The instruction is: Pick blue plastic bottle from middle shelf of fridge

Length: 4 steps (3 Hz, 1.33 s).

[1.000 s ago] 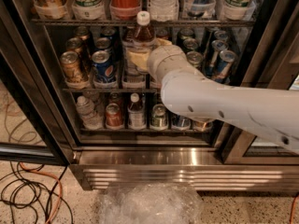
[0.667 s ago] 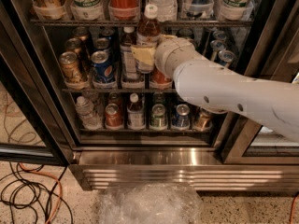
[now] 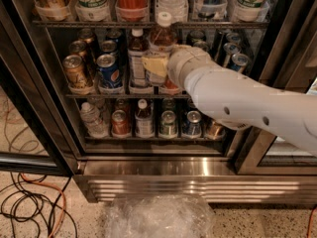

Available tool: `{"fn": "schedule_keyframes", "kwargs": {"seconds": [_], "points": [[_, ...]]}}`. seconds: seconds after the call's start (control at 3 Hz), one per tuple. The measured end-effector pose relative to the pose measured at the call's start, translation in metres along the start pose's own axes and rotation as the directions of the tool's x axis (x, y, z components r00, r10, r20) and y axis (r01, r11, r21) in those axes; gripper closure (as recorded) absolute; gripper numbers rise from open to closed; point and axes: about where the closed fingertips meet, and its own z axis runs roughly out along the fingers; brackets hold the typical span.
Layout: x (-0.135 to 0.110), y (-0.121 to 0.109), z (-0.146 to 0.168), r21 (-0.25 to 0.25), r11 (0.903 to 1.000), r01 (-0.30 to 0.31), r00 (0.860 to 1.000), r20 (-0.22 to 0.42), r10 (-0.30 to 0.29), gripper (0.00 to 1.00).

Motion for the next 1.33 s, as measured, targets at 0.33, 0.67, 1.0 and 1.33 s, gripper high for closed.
{"fn": "schedule_keyframes", "kwargs": {"seconds": [0.33,0.67,1.0,1.33], "points": [[0.029,-0.002,-0.036,0.001,0.9998,0.021,0.996,-0.082,-0.021,1.00],[0.045,-0.003,-0.078,0.030,0.9974,0.066,0.989,-0.135,-0.061,1.00],[0.037,-0.007,-0.115,0.090,0.9933,0.072,0.987,-0.150,-0.058,1.00],[0.043,-0.006,-0.116,0.097,0.9948,0.031,0.985,-0.171,-0.014,1.00]]}}
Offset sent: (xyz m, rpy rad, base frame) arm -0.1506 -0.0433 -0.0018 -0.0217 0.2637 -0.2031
